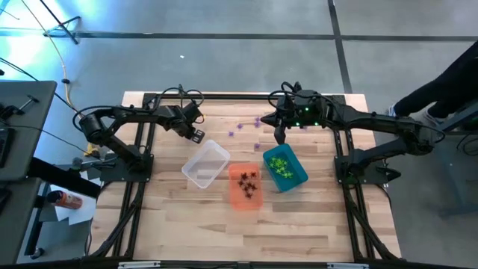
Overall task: Sort Halloween decoration
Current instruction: Put the purple spider toy into the transparent bin
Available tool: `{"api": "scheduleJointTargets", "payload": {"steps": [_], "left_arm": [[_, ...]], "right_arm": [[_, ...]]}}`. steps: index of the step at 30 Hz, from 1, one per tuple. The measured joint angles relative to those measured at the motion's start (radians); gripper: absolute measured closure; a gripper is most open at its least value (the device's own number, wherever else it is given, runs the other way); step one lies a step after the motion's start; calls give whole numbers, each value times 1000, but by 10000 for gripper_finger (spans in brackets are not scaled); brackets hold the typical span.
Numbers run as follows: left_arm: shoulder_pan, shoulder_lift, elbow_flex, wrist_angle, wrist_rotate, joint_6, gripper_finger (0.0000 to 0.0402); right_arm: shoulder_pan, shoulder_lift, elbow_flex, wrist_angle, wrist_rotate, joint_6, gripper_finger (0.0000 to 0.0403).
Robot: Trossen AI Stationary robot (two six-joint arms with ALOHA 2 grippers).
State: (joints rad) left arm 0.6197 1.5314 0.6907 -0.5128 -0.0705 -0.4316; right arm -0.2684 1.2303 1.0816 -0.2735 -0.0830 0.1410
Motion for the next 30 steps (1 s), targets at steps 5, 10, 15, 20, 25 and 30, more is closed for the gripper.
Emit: {"api": "scheduleJointTargets", "payload": {"steps": [5, 10, 15, 20, 25, 30], "left_arm": [[28, -109, -7, -22, 53, 23, 395], [71, -303, -5, -16, 91, 24, 401], [86, -479, -4, -10, 138, 39, 401], [72, -525, -3, -42, 129, 75, 401], [73, -412, -3, -50, 115, 85, 366], [38, -262, -3, -36, 141, 121, 291]], "right_arm": [[0, 0, 0, 1, 0, -8, 403], [-7, -3, 0, 1, 0, -12, 403], [-7, -3, 0, 6, 0, -37, 403], [-20, -3, 0, 9, 0, -36, 403], [-29, -3, 0, 9, 0, -25, 403], [-29, -3, 0, 9, -1, -10, 403]]}}
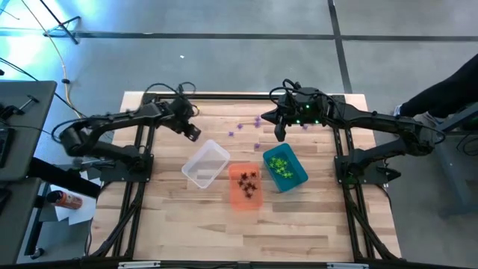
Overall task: Sort Halloween decoration
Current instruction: Put the purple spider toy into the transparent bin
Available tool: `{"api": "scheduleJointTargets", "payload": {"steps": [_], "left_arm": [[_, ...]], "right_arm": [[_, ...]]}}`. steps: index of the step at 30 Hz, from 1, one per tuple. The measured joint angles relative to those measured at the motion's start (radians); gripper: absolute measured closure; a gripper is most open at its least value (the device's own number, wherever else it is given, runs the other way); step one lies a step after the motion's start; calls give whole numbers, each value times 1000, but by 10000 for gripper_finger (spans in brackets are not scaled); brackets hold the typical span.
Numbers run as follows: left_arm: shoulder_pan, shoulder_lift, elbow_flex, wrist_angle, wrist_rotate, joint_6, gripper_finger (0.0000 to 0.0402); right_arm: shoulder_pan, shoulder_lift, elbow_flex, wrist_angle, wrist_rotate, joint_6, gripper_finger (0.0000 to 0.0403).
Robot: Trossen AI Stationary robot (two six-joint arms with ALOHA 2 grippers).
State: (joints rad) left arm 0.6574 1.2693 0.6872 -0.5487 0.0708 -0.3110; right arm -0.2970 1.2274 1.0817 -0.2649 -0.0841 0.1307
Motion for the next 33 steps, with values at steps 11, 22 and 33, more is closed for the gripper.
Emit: {"api": "scheduleJointTargets", "payload": {"steps": [11, 22, 33], "left_arm": [[-110, 98, 1, 80, -72, 176, 220], [-115, 239, 1, 114, -136, 230, 238], [-99, 276, 4, 128, -116, 231, 386]], "right_arm": [[0, 3, 0, -2, -2, 26, 403], [-11, 4, 0, -1, -2, 79, 403], [-11, 4, 0, -2, -2, 82, 403]]}}
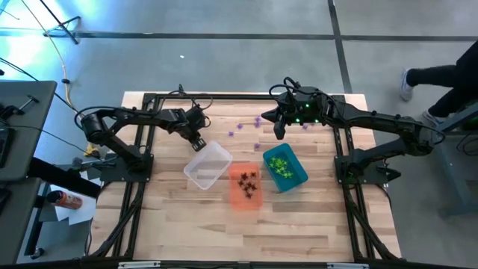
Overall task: Sort Halloween decoration
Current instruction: Put the purple spider toy into the transparent bin
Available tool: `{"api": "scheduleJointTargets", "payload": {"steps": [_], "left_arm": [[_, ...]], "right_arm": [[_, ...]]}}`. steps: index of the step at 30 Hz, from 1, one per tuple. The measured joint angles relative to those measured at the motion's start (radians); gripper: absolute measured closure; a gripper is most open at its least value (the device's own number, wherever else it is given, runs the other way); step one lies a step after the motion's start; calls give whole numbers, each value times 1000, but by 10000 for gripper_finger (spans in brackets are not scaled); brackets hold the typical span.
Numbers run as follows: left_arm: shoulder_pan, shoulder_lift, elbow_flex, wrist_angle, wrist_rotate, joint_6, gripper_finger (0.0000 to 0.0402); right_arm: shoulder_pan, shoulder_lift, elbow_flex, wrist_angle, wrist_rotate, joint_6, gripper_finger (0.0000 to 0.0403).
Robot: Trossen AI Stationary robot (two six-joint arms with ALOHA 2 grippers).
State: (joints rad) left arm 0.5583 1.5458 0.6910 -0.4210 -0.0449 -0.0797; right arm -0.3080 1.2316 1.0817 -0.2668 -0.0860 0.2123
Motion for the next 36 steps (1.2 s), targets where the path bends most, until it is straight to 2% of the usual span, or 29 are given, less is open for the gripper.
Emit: {"api": "scheduleJointTargets", "payload": {"steps": [4, 8, 12, 15, 19, 22, 25, 28, 32, 36], "left_arm": [[50, -87, -5, -20, -10, -3, 398], [115, -218, -3, -32, 73, 4, 400], [156, -348, -3, -6, 211, 6, 401], [160, -434, -3, 66, 389, -18, 401], [119, -518, -2, 255, 574, -147, 401], [45, -557, -2, 427, 632, -186, 401], [-49, -568, -2, 601, 636, -218, 402], [-150, -569, -2, 743, 563, -203, 401], [-250, -569, -2, 784, 425, -103, 401], [-276, -568, -2, 776, 356, -99, 401]], "right_arm": [[0, 0, 0, -5, 0, -1, 403], [0, 0, 0, -6, 0, -5, 403], [0, 0, 0, -6, 0, -10, 403], [0, 0, 0, -5, 0, -12, 403], [0, 0, 0, 11, -13, -11, 403], [0, 1, 0, 53, -73, -11, 403], [0, 1, 0, 113, -145, -11, 403], [5, 1, 0, 191, -227, -11, 403], [20, 1, 0, 250, -285, -20, 403], [29, 1, 0, 249, -311, -54, 403]]}}
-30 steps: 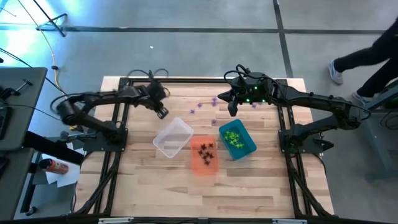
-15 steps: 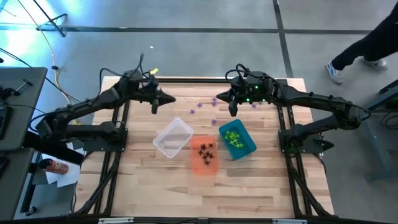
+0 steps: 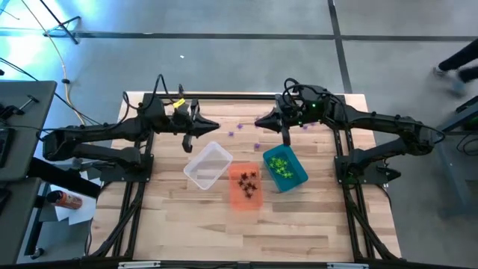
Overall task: Sort Halloween decoration
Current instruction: Put the purple spider toy into the transparent bin
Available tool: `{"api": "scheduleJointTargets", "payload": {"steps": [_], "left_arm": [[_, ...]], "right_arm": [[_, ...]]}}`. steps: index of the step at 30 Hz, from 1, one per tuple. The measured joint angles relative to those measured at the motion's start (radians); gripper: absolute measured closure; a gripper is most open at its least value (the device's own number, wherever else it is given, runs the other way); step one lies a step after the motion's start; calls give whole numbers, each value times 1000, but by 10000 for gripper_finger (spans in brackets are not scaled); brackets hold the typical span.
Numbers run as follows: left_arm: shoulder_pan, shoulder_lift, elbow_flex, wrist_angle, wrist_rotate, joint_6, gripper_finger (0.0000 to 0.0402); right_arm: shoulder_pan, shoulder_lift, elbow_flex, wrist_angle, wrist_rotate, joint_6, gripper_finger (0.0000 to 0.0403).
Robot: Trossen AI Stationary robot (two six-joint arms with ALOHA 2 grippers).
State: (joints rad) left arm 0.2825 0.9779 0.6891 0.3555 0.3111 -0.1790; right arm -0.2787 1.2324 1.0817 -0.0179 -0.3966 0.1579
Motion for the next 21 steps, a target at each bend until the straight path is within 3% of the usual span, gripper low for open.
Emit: {"api": "scheduleJointTargets", "payload": {"steps": [7, 13, 18, 21], "left_arm": [[-2, 0, 5, -33, -12, -86, 401], [-38, 24, 128, -552, -73, -155, 401], [-135, 55, 139, -836, -107, -167, 401], [-195, 99, 139, -922, -119, -124, 401]], "right_arm": [[-3, 0, 0, -1, -6, -2, 403], [-3, -1, 0, -77, 4, -9, 403], [-11, -1, 0, -174, 10, -28, 403], [-23, -1, 0, -215, 53, -28, 403]]}}
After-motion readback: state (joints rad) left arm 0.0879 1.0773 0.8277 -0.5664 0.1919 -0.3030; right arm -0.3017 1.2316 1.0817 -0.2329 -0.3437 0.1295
